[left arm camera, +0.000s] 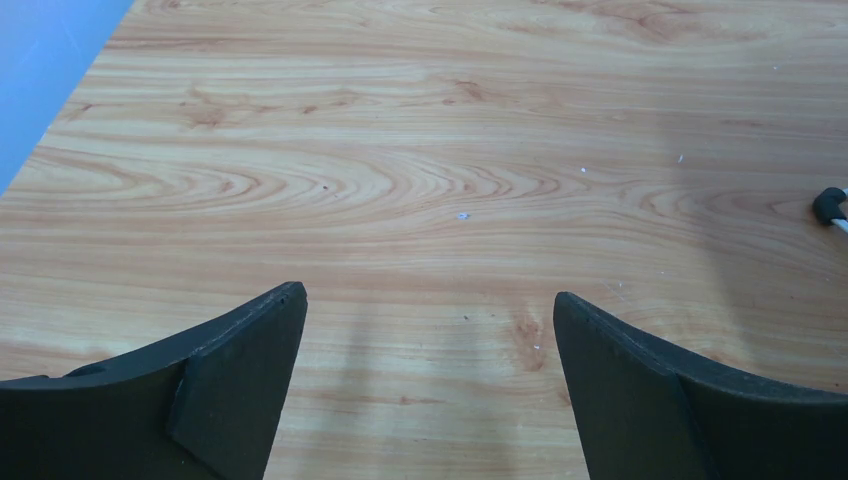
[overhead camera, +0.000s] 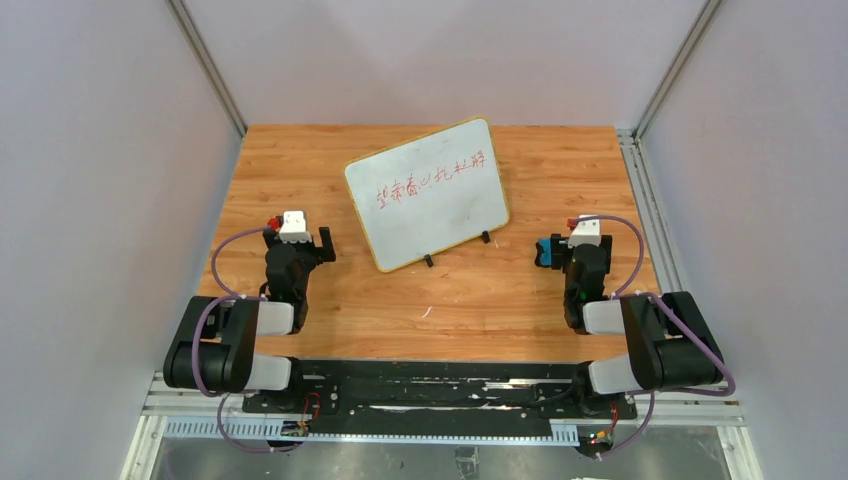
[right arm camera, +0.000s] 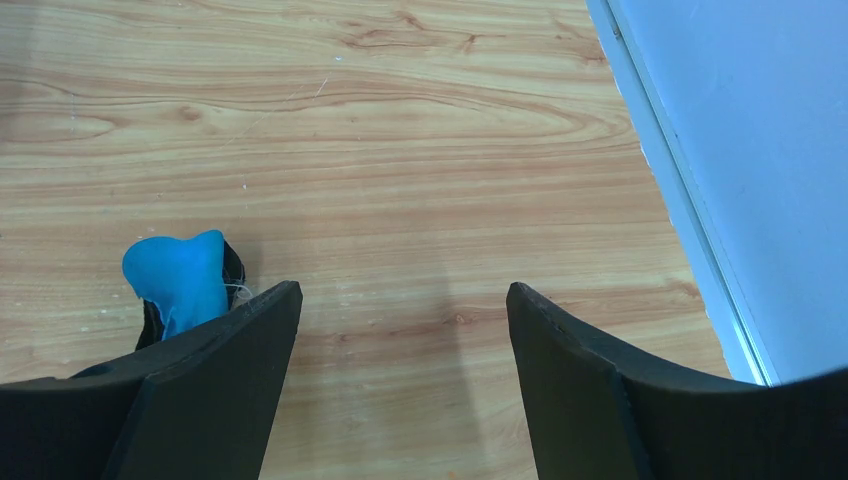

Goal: Erase the whiteboard

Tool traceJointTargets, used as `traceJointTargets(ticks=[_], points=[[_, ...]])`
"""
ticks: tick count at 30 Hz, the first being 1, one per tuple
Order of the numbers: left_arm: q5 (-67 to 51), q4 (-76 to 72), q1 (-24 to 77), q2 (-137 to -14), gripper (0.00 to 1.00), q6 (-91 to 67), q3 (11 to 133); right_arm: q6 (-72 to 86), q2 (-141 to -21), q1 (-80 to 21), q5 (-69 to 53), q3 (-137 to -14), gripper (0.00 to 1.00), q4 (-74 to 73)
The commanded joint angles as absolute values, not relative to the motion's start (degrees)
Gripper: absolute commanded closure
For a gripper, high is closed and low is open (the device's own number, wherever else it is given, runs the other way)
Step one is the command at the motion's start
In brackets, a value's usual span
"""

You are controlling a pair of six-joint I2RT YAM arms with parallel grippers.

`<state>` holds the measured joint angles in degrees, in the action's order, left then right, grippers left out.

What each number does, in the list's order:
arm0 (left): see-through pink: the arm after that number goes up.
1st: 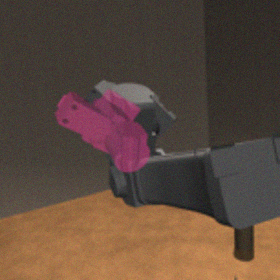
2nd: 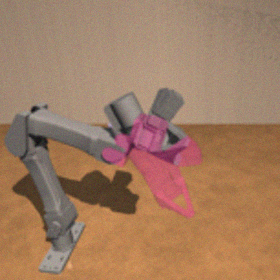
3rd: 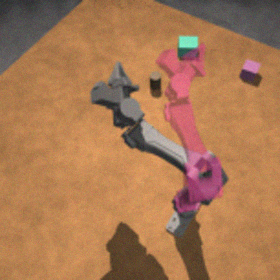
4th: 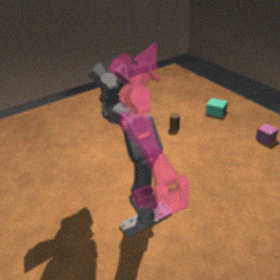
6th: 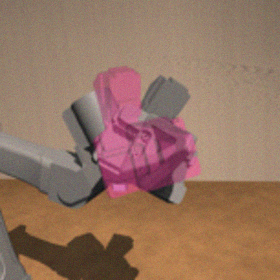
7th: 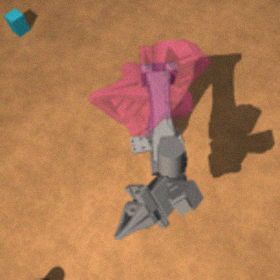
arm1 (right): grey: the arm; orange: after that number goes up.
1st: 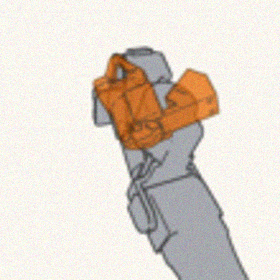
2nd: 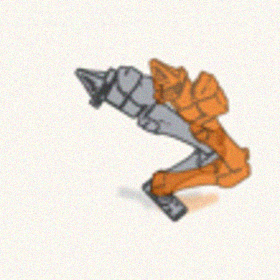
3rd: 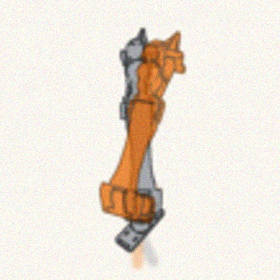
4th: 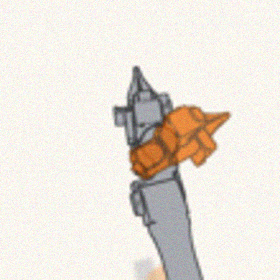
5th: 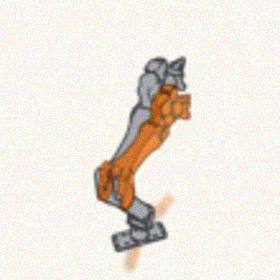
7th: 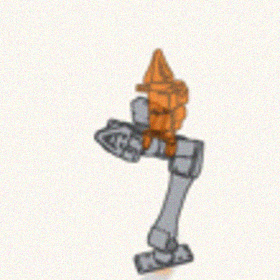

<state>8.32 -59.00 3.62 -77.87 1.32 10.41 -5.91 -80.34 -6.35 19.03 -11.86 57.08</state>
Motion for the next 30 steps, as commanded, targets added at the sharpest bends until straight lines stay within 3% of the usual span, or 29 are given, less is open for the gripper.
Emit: traceJointTargets(ticks=[1,25,30], points=[[9.2,-61.1,3.9,-78.0,0.02,2.0,11.1,-5.2,-79.9,-5.5,18.6,-12.8,0.23,57.5],[9.2,-61.1,3.9,-78.0,0.02,2.1,11.1,-4.7,-79.9,-4.4,16.3,-13.6,0.24,56.1],[9.2,-61.1,3.9,-78.0,0.02,2.1,11.1,-5.2,-79.6,-4.4,16.3,-13.1,0.54,56.9]])
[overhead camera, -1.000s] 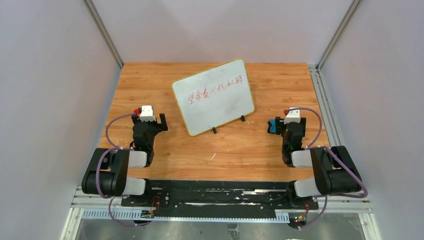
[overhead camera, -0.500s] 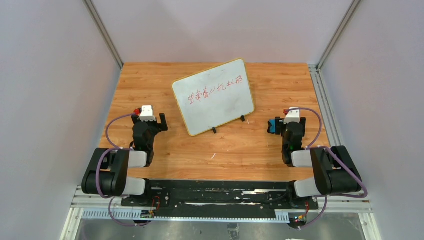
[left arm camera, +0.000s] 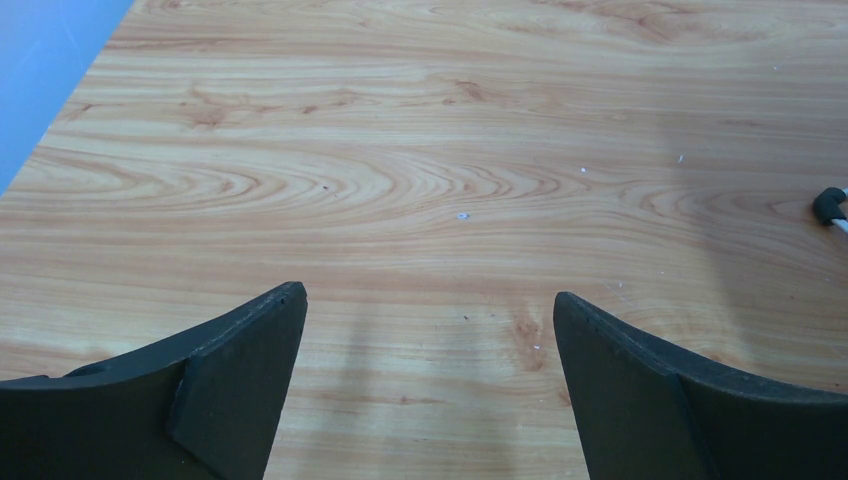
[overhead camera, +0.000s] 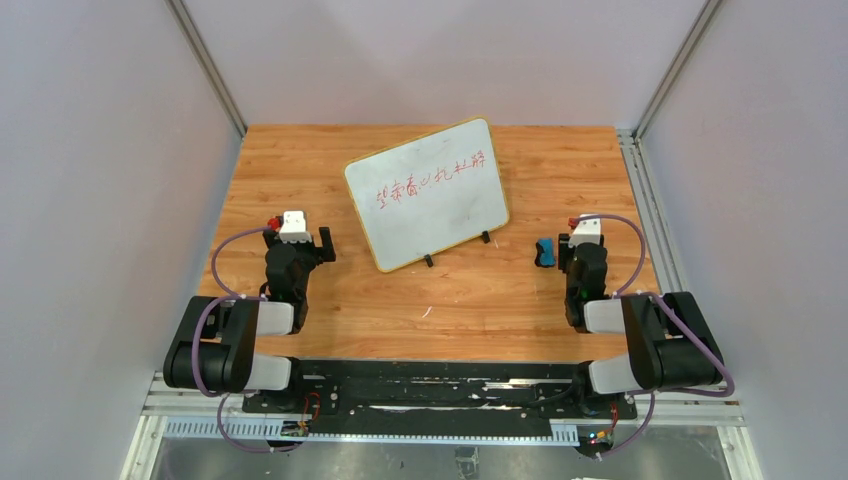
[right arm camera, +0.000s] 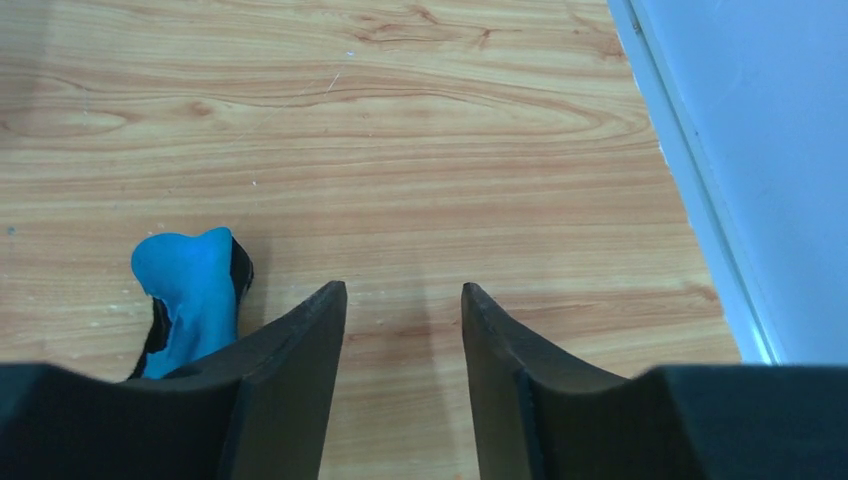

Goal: Erase the whiteboard

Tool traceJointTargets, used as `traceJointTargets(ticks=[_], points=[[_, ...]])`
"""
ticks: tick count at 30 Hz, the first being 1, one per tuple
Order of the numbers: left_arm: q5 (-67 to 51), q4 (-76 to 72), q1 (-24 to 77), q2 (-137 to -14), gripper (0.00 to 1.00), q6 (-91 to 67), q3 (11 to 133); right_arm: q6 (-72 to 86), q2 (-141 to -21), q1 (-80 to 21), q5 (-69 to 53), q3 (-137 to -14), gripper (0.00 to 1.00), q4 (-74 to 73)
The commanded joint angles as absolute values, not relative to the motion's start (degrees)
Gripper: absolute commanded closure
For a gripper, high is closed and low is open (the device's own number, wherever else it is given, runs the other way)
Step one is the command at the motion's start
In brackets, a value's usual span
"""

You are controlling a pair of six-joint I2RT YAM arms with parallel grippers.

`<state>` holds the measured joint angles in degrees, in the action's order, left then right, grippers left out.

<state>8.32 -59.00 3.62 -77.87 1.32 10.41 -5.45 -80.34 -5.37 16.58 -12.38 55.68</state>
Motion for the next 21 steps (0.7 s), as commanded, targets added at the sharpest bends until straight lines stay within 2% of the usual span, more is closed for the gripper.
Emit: traceJointTargets(ticks=[1,3,6,10,14,16,21], points=[[9.2,-61.1,3.9,-78.0,0.02,2.0,11.1,-5.9,-79.3,-4.6,15.9,-13.0,0.61,58.1],[9.2,-61.1,3.9,-78.0,0.02,2.1,11.1,-6.7,-75.9,-6.3,18.5,-14.4,0.70,53.2],[9.2,-61.1,3.9,-78.0,0.02,2.1,11.1,-0.4,-69.1,-7.2,21.7,-29.2,0.78,17.3],[9.1,-61.1,3.9,-78.0,0.02,2.2,11.1,6.6,-71.4,-7.2,22.0,-47.4,0.98,-12.3],[8.1,-60.8,3.9,-78.0,0.02,2.7,11.3,14.9,-77.0,-7.2,16.9,-60.5,0.99,-29.3],[7.8,-60.6,3.9,-78.0,0.02,2.8,11.4,13.8,-80.3,-7.2,12.4,-63.5,0.99,-33.1],[7.3,-60.7,3.9,-78.0,0.02,2.9,11.3,10.7,-86.8,-7.1,6.0,-68.1,0.88,-39.0]])
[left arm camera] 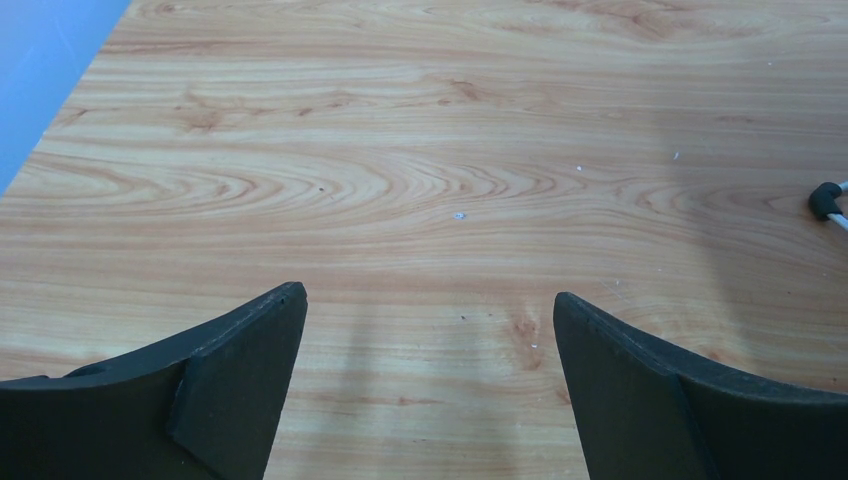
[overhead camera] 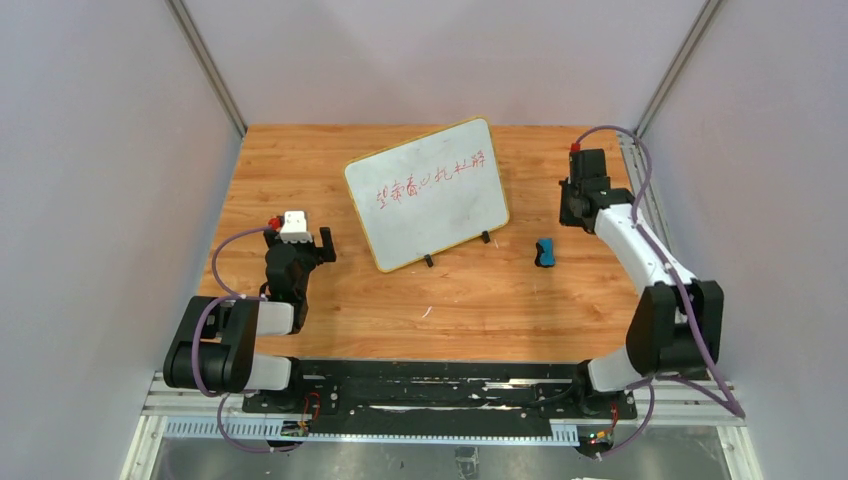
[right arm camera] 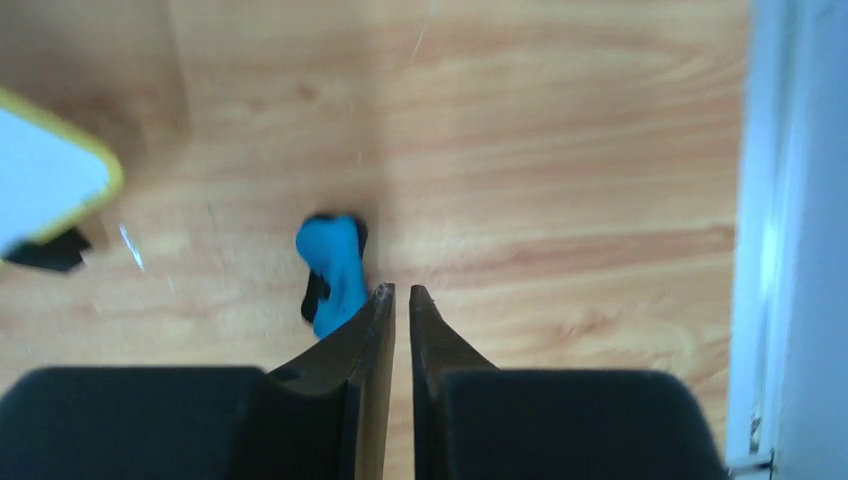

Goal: Erase the whiteboard

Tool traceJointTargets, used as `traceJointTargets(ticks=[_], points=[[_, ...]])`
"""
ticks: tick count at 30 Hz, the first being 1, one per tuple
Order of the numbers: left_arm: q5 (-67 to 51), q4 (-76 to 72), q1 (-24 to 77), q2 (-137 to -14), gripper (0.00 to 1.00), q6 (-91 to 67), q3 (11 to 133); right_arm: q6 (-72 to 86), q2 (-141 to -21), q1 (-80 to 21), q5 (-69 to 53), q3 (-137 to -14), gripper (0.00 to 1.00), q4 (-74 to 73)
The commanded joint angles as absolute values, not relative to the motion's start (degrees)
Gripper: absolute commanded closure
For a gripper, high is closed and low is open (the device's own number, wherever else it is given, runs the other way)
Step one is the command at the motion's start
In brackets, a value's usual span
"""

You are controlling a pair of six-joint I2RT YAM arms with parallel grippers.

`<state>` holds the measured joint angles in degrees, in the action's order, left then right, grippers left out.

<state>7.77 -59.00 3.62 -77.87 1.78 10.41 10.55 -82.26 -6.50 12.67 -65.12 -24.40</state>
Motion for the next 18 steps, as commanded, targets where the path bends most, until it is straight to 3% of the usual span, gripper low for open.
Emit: traceJointTargets(ticks=[1,5,7,18], points=[[7.3,-60.6,3.9,-78.0,0.02,3.0,11.3,10.4,-87.8,-7.1,5.3,-69.0,0.86,-40.0],[7.3,-60.7,3.9,-78.0,0.02,3.0,11.3,9.1,-89.5,-7.3,2.9,-69.7,0.62,-41.2],[7.1,-60.8,3.9,-78.0,0.02,3.0,11.3,8.7,-89.7,-7.2,1.6,-69.1,0.56,-41.1],[4.8,-58.6,1.7,-76.8,0.02,1.1,12.0,7.3,-96.4,-7.2,-1.5,-69.0,0.51,-35.8]])
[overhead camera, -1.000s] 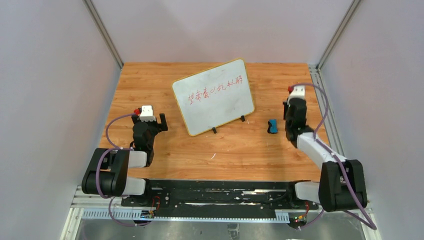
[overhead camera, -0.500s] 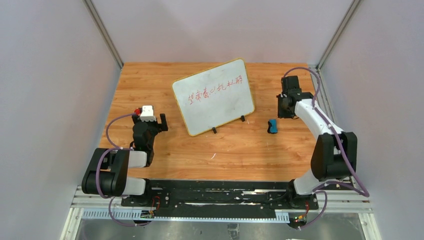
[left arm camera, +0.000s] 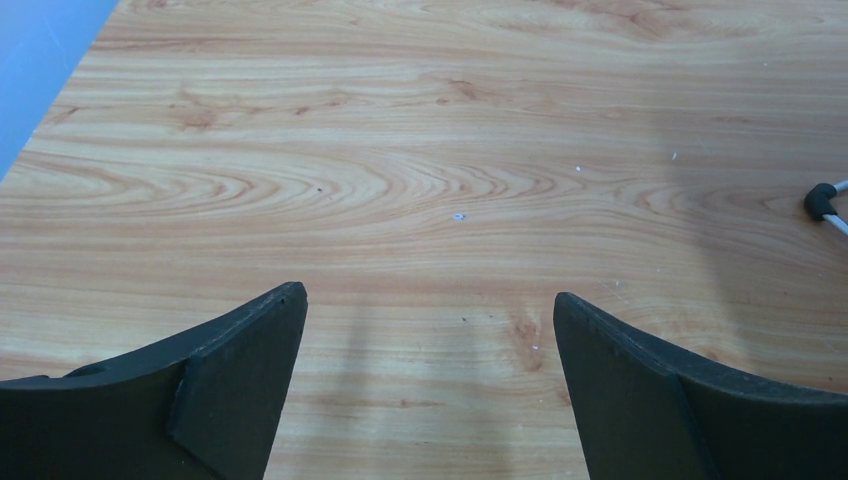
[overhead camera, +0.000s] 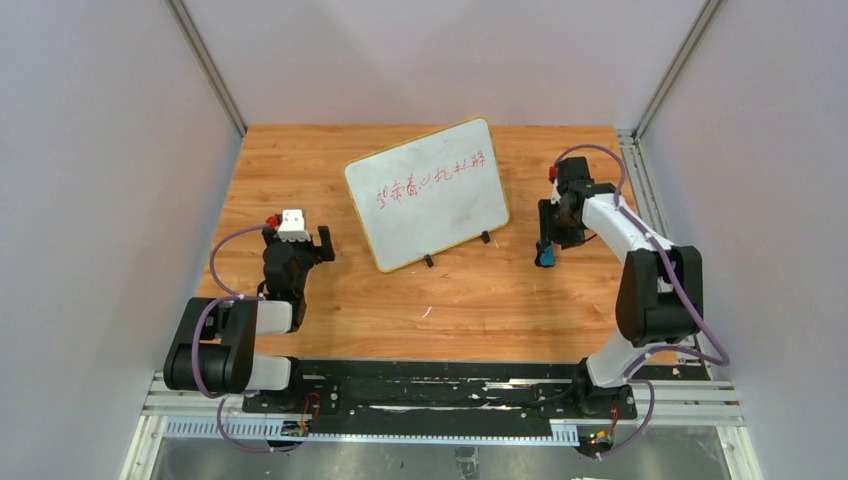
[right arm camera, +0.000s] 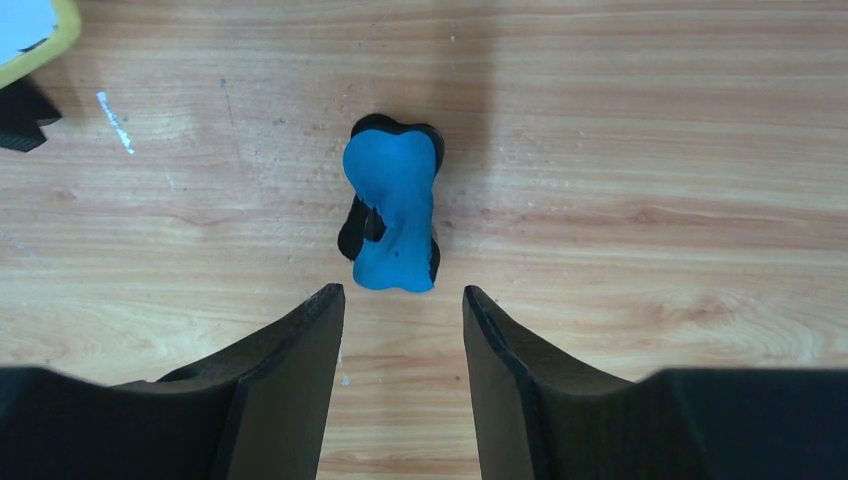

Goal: Erase the whiteboard

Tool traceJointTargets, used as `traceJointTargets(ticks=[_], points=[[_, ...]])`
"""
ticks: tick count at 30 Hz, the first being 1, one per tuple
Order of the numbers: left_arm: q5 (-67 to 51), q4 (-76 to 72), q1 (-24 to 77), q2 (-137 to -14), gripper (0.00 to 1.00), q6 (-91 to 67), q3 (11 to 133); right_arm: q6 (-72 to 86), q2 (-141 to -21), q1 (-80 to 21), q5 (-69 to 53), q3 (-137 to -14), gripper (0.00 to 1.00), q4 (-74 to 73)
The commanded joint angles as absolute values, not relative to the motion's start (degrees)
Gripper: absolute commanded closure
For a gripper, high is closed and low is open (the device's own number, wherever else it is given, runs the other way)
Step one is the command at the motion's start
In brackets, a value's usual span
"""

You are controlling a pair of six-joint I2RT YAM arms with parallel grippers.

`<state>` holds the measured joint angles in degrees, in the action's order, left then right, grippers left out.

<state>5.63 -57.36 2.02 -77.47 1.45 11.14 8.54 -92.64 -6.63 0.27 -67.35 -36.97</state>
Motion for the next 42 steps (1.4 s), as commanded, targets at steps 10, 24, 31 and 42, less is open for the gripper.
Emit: traceJointTargets(ticks=[10,24,31,42], points=[[4.9,-58.6,1.7,-76.9,0.00,1.0,12.0,6.8,-101.2,-7.1,-2.0,-71.0,0.50,-34.0],[4.9,-58.5,1.7,-76.9,0.00,1.0,12.1,7.2,-104.0,-7.0,-0.8,-70.4,0.52,-33.2],[4.9,-58.5,1.7,-76.9,0.00,1.0,12.1,7.3,-104.4,-7.1,-0.9,-70.1,0.61,-33.2],[4.9,-58.5,1.7,-76.9,0.00,1.0,12.1,8.0,-103.9,-7.1,-0.9,-67.3,0.62,-31.6]])
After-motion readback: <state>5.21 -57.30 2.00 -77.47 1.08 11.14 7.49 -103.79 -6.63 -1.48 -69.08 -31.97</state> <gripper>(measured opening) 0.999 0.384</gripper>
